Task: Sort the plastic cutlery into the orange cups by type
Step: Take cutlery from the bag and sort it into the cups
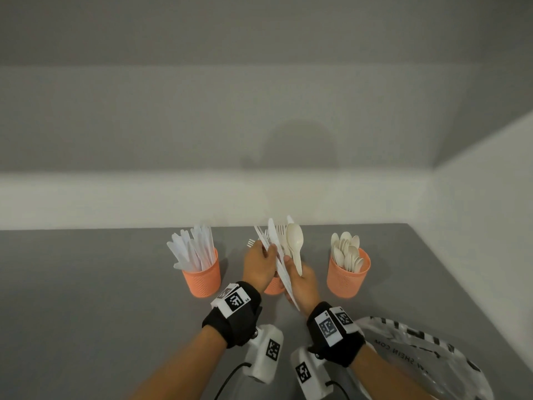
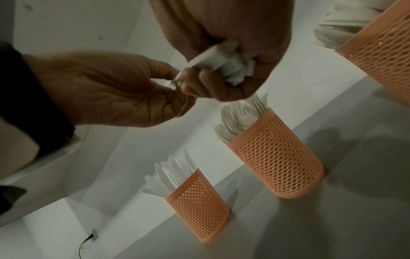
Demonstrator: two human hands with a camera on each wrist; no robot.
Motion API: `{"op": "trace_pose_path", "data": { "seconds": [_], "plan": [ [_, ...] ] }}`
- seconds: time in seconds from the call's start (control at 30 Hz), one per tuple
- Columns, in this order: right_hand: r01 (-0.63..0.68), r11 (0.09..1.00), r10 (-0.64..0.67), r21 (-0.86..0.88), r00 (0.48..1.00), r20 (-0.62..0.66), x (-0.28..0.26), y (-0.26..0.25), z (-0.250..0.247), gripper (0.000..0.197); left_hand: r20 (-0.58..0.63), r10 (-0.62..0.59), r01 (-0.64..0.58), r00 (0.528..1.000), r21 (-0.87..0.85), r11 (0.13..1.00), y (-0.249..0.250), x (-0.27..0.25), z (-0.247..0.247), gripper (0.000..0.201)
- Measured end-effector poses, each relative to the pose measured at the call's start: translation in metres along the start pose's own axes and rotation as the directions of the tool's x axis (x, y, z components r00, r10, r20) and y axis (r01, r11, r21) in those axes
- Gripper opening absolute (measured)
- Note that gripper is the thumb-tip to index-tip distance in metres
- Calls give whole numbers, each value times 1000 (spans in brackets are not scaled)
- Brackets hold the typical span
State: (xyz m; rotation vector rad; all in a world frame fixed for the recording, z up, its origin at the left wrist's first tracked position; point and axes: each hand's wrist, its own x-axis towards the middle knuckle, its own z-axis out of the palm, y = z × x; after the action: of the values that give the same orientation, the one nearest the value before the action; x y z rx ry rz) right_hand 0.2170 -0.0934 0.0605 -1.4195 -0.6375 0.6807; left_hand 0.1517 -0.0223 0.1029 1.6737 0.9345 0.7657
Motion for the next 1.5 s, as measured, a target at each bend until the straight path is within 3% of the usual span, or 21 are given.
{"op": "trace_pose_path", "data": {
  "seconds": [0.13, 0.27, 0.37, 0.5, 0.6, 0.8, 0.97, 1.07, 1.17, 1.23, 1.33, 1.5],
  "plan": [
    [-9, 999, 8, 48, 999, 32, -2, -1, 6, 23, -29, -1, 2, 1000, 46, 999, -4, 2, -2, 20],
    [-59, 998, 59, -13, 998, 13, 4, 5, 12, 26, -70, -27, 28, 997, 25, 999, -6, 3, -11, 21],
    [-85, 992, 82, -90, 996, -38, 11, 13, 12, 22, -143, -71, 53, 987, -123, 991, -4, 5, -24, 19],
    [-120, 993, 120, -17, 993, -8, 12, 13, 13, 24, -215, -165, 95, 963, -302, 948, -7, 14, -45, 15],
    [-135, 991, 135, -6, 991, 21, 17, 11, 17, 27, -210, -141, 87, 968, -244, 966, -11, 17, -52, 10],
    [-177, 981, 171, 75, 982, 78, 23, 12, 33, 30, -47, -172, 158, 984, -212, 964, -18, 9, -39, 20],
    [-192, 979, 182, 61, 974, 138, 22, 16, 39, 29, -86, -155, 140, 984, -159, 977, -29, 15, -27, 21],
    [-226, 972, 211, 70, 963, 169, 20, 13, 33, 28, -176, -152, 135, 973, -101, 986, -31, 19, -26, 23],
    [-265, 957, 244, 115, 955, 168, 20, 13, 26, 27, -270, -152, 110, 951, -164, 980, -25, 23, -36, 35],
    [-250, 967, 240, 41, 956, 169, 20, 11, 20, 28, -281, -147, 87, 948, -217, 972, -23, 28, -45, 39],
    [-290, 957, 280, -14, 909, 309, 18, 5, 16, 29, -187, -143, 75, 972, -328, 942, -21, 35, -53, 28],
    [-446, 893, 358, 57, 782, 510, 19, -6, 14, 33, 20, -152, 152, 988, -271, 951, -7, 38, -61, 12]
  ]
}}
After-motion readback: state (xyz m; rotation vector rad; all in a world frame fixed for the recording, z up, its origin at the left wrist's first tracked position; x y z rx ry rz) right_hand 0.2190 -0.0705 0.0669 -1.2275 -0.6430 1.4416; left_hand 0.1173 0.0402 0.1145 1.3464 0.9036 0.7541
